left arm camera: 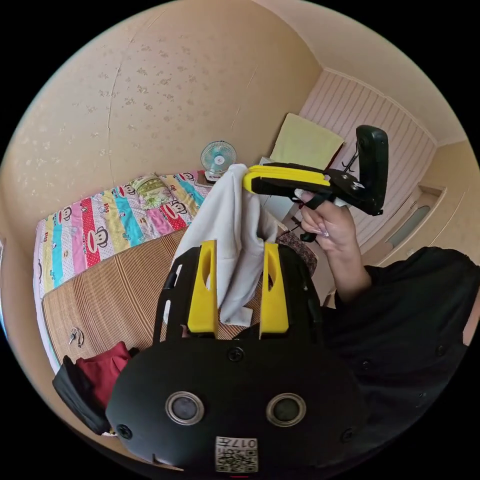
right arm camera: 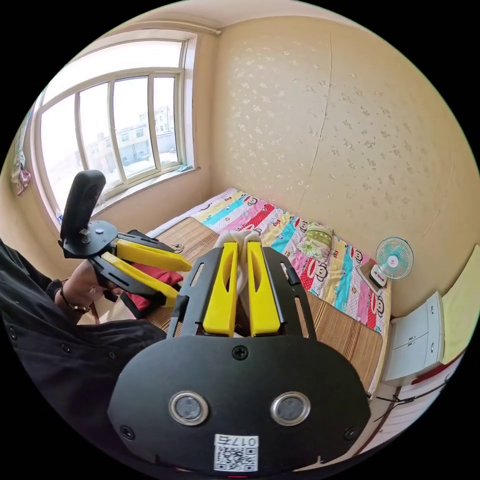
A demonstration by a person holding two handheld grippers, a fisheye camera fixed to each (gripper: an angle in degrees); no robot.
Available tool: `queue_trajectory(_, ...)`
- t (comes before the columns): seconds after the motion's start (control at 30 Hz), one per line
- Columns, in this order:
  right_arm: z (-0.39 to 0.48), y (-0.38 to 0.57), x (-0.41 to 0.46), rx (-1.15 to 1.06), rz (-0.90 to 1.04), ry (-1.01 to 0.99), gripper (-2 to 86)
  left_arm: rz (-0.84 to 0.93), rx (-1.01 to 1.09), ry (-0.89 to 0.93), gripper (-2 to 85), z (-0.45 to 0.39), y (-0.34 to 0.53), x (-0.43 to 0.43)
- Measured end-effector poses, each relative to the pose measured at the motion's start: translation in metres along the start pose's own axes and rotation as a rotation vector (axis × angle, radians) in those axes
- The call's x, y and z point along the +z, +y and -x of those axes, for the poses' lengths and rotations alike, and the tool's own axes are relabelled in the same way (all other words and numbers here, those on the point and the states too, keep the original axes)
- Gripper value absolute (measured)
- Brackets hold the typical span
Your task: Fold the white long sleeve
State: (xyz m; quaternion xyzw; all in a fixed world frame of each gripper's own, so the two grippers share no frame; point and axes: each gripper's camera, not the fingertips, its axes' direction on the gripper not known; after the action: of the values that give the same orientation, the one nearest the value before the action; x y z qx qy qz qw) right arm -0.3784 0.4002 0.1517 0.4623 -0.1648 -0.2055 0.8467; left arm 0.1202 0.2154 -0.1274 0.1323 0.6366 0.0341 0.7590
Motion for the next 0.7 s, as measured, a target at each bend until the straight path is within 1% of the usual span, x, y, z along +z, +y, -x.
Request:
queue_trajectory(0.07, 0.005, -0.006, -0.017, -0.026, -0.017, -0.026, 2.9, 0.022, -0.011, -0.052, 11.9, 0.005, -0.002, 0.009)
queue_trajectory(0.13, 0.004, -0.007, -0.032, -0.044, -0.032, -0.008, 3.0, -0.036, 0.001, -0.035, 7.0, 0.013, 0.002, -0.001)
queue_trajectory(0.23, -0.015, 0.002, -0.06, -0.045, -0.061, 0.058, 3.3, -0.173, 0.045, 0.137, 3.8, 0.042, 0.013, -0.039)
queue_trajectory(0.3, -0.037, 0.014, -0.079, -0.04, -0.081, 0.034, 3.6, -0.277, 0.076, 0.309, 2.9, 0.076, 0.016, -0.073)
queue_trajectory(0.33, -0.052, 0.024, -0.091, -0.039, -0.089, -0.004, 3.9, -0.297, 0.082, 0.343, 2.8, 0.084, 0.016, -0.081)
queue_trajectory(0.4, -0.076, 0.039, -0.111, -0.027, -0.11, -0.091, 4.6, -0.382, 0.131, 0.499, 2.4, 0.113, 0.012, -0.112)
queue_trajectory(0.47, -0.102, 0.061, -0.138, -0.045, -0.173, -0.271, 5.5, -0.445, 0.171, 0.602, 2.1, 0.128, 0.009, -0.132)
queue_trajectory(0.57, -0.131, 0.094, -0.171, -0.076, -0.275, -0.448, 4.9, -0.531, 0.277, 0.716, 1.9, 0.143, 0.005, -0.167)
queue_trajectory(0.63, -0.144, 0.12, -0.188, -0.105, -0.328, -0.479, 5.1, -0.586, 0.321, 0.798, 1.7, 0.154, 0.004, -0.187)
queue_trajectory(0.7, -0.152, 0.147, -0.195, -0.158, -0.352, -0.495, 5.9, -0.627, 0.413, 0.951, 1.5, 0.167, -0.003, -0.211)
